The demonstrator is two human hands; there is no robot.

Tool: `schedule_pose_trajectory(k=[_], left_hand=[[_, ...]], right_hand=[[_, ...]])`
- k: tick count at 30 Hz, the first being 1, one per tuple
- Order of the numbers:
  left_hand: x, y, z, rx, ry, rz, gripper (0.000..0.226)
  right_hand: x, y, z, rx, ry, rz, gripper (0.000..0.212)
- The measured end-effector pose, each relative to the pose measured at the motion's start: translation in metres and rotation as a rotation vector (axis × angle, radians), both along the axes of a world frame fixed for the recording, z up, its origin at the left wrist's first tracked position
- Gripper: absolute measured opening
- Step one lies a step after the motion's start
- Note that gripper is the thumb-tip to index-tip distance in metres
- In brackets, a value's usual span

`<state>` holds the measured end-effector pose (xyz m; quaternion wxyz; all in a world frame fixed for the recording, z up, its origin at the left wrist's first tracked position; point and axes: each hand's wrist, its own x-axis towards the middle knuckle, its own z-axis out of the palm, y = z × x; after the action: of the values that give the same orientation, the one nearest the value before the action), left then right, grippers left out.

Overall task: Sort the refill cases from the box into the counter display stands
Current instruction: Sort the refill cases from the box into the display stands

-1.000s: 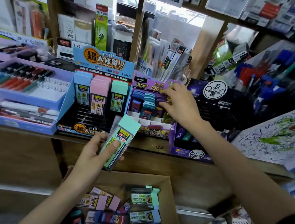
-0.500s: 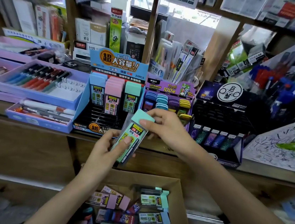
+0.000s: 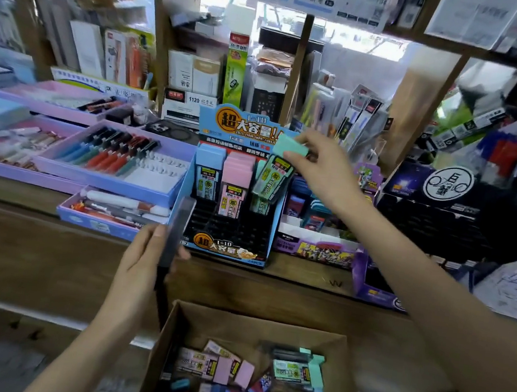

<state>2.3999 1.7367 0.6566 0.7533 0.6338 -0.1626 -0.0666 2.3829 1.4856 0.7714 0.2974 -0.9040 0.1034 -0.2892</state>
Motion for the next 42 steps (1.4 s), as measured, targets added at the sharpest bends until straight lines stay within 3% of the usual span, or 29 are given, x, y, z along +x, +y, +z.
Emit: schedule_pose_trajectory(k=[4, 8, 13, 17, 24, 27, 31, 35, 38, 42], left_hand=[[0.004, 0.003, -0.007, -0.017, 0.04, -0.01, 0.02], [0.007, 0.004, -0.01, -0.015, 0.036, -0.071, 0.007], [0.009, 0.007, -0.013, -0.044, 0.029, -0.112, 0.009], [0.01, 0.011, -0.015, -0.027, 0.042, -0.178, 0.025], [0.008, 0.01, -0.008, 0.005, 0.019, -0.138, 0.025], [0.005, 0.007, -0.003, 0.035, -0.013, -0.133, 0.019], [0.002, 0.002, 0.008, 0.074, -0.09, -0.159, 0.018], [0.0, -0.009, 0.019, -0.092, 0.034, -0.155, 0.029], [-0.007, -0.023, 0.025, -0.201, 0.115, -0.209, 0.026], [-0.02, -0.04, 0.028, -0.022, -0.051, -0.257, 0.011]], right_hand=[[0.008, 0.002, -0.021, -0.211, 0.074, -0.015, 0.02], [0.009, 0.002, -0.029, -0.262, 0.149, 0.02, 0.024], [0.011, 0.003, -0.031, -0.234, 0.181, 0.05, 0.025], [0.014, 0.007, -0.038, -0.4, 0.184, 0.017, 0.028], [0.012, 0.01, -0.039, -0.643, 0.114, -0.046, 0.029], [-0.004, 0.029, -0.037, -0.42, 0.033, 0.09, 0.026], [-0.037, 0.057, -0.044, 0.122, 0.291, 0.446, 0.012], [-0.063, 0.069, -0.066, 0.498, 0.246, 0.423, 0.008], [-0.079, 0.08, -0.083, 0.557, 0.323, 0.436, 0.002], [-0.092, 0.073, -0.08, 0.521, 0.296, 0.385, 0.013]])
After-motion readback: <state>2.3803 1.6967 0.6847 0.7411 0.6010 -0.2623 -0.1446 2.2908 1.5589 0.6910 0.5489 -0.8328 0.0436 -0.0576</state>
